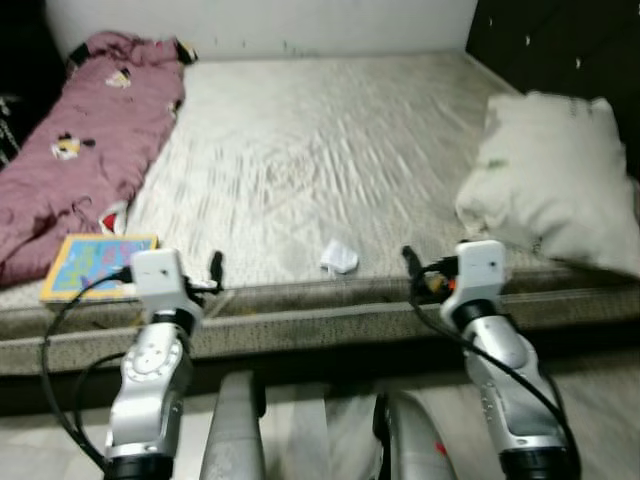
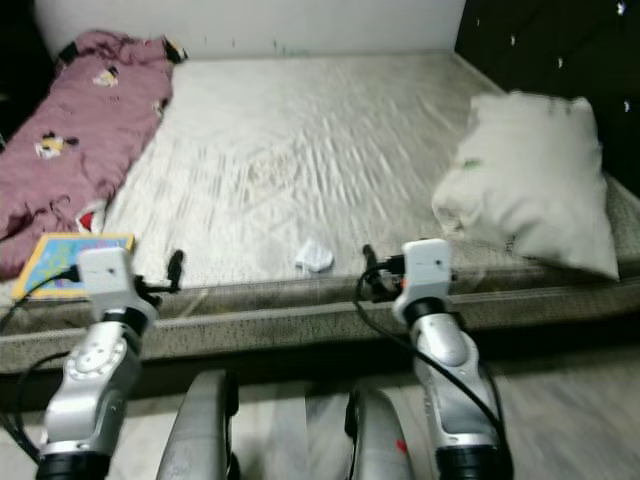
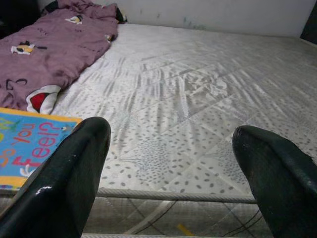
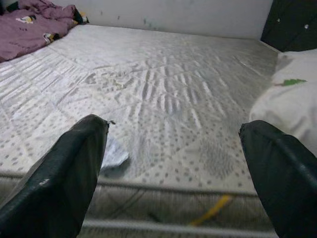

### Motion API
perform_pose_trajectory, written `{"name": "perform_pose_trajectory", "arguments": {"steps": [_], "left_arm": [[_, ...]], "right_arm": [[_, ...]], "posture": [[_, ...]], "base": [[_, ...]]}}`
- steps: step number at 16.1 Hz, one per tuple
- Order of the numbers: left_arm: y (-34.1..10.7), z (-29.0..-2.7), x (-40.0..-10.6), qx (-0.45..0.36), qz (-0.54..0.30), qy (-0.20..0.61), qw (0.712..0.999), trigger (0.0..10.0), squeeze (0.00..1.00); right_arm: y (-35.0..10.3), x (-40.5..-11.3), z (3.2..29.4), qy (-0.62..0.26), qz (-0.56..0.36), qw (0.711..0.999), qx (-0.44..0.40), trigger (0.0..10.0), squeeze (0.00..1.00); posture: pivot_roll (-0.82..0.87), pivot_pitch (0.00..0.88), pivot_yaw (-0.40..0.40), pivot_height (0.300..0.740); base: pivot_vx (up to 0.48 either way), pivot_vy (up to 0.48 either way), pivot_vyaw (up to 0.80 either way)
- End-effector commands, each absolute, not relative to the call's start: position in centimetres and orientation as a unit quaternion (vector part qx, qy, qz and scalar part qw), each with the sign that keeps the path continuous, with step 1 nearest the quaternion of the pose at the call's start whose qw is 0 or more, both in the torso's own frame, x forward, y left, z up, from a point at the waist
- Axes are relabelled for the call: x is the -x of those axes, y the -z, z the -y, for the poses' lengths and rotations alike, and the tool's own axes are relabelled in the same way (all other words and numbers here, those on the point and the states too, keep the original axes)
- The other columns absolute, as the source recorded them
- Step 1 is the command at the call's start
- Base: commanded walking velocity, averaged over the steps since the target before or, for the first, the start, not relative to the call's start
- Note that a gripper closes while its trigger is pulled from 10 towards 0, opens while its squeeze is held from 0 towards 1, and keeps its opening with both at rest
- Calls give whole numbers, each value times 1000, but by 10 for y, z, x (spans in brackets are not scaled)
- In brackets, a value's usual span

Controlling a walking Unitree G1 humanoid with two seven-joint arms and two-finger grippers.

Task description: Clean up the room

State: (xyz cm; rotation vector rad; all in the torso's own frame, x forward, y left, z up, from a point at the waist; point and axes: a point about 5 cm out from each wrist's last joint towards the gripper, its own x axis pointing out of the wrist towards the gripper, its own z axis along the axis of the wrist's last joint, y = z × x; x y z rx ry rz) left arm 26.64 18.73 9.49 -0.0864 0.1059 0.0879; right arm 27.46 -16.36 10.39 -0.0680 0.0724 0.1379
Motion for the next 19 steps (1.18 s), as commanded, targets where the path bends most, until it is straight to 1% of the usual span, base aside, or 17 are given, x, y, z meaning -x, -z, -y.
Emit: {"name": "perform_pose_trajectory", "arguments": {"steps": [1, 6, 7, 9, 19], "left_arm": [[-106, -184, -272, 42, -33, -35, 998, 10000, 0], [-106, -183, -272, 45, -31, -33, 998, 10000, 0], [-106, -183, -272, 46, -31, -30, 998, 10000, 0], [-106, -182, -272, 47, -30, -27, 998, 10000, 0], [-106, -180, -274, 51, -33, -17, 998, 10000, 0]], "right_arm": [[-110, -278, 165, -68, -26, 997, 38, 10000, 0], [-110, -279, 163, -81, -23, 996, 39, 10000, 0], [-111, -279, 161, -90, -21, 995, 48, 10000, 0], [-111, -279, 160, -93, -20, 994, 46, 10000, 0], [-109, -280, 161, -90, -24, 995, 35, 10000, 0]], "posture": [[-25, 31, 0, 585], [-23, 35, -1, 585], [-23, 35, 1, 585], [-24, 37, 3, 585], [-25, 45, 4, 585]], "base": [[0, 0, 0], [0, 0, 0], [0, 0, 800], [249, 0, 650], [279, 0, 0]]}}
